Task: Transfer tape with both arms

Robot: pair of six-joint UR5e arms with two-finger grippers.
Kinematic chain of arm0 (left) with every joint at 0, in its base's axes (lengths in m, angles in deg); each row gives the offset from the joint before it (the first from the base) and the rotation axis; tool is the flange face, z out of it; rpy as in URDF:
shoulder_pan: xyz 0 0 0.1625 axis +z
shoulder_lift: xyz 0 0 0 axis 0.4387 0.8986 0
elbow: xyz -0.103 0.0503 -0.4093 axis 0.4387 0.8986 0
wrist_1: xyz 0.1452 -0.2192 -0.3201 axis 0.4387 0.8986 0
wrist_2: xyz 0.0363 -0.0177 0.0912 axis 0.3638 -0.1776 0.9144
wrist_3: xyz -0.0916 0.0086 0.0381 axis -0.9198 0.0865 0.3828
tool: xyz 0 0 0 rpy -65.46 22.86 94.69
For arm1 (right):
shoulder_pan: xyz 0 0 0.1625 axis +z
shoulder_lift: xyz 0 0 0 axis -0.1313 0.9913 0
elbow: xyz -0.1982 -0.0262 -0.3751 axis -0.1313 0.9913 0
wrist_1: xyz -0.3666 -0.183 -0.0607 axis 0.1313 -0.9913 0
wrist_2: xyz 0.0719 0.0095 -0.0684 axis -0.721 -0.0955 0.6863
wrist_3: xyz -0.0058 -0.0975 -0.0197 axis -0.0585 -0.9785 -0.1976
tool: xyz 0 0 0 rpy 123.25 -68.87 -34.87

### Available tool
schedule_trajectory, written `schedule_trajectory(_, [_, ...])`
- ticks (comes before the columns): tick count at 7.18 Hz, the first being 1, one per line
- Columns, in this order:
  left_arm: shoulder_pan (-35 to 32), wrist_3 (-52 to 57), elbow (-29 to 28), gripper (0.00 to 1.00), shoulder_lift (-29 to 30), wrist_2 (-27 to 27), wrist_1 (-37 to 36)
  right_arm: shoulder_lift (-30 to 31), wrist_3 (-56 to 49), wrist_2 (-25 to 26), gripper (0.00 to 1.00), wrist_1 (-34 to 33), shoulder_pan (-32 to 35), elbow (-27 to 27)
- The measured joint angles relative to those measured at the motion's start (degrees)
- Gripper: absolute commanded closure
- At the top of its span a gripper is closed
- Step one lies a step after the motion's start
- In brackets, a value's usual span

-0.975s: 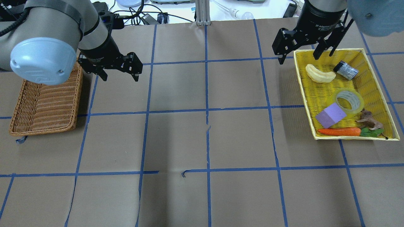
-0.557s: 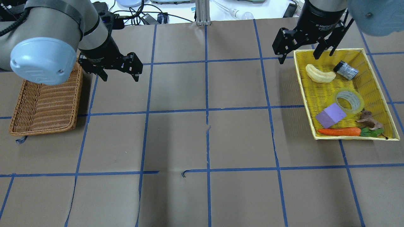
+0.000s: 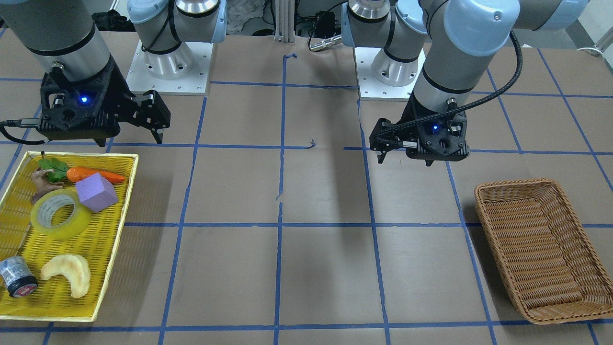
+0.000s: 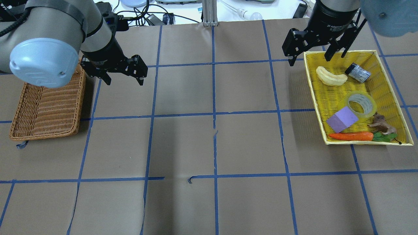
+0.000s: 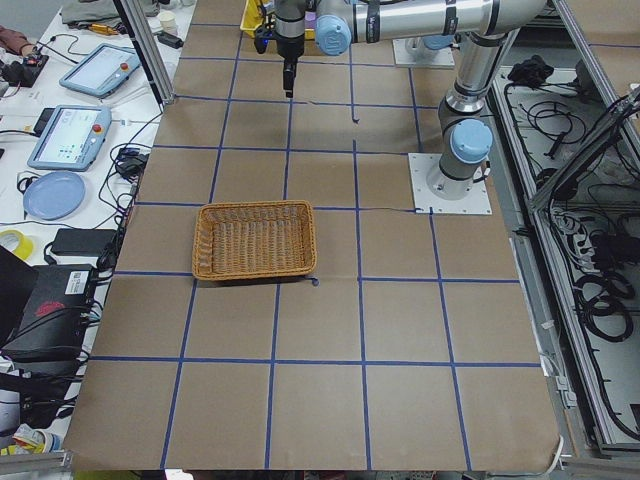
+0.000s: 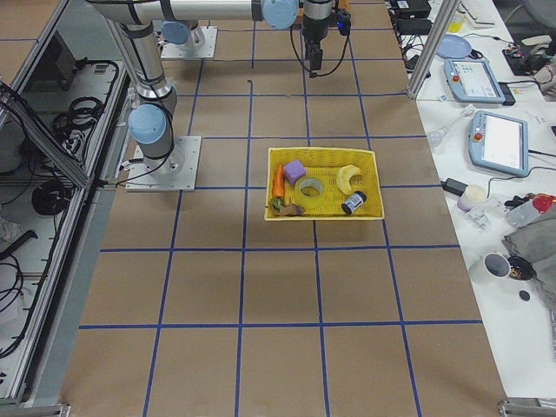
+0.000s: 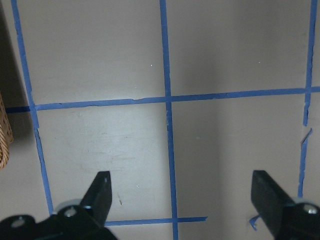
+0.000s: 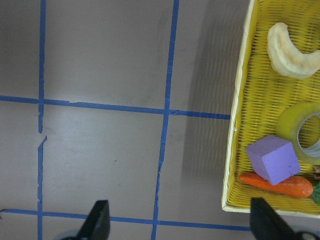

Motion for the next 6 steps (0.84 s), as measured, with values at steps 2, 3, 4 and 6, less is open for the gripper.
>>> schedule_trajectory(2, [0.12, 0.00, -0.21, 0.00, -0.14, 0.06, 0.33, 0.00, -0.01, 0.00, 0.00, 0.00, -0.02, 0.01])
schedule_trajectory(3, [0.15, 0.00, -0.29, 0.00, -0.21, 0.06, 0.38, -0.06, -0.09, 0.00, 0.00, 0.00, -0.11, 0.01])
schedule_trajectory(4, [0.17, 0.00, -0.34, 0.00, -0.30, 0.07, 0.39, -0.13, -0.32, 0.14, 0.00, 0.06, -0.33, 0.09])
schedule_trajectory(6, [0.17, 0.00, -0.47, 0.00, -0.48, 0.07, 0.36, -0.42, -0.93, 0.67, 0.00, 1.78, -2.14, 0.78])
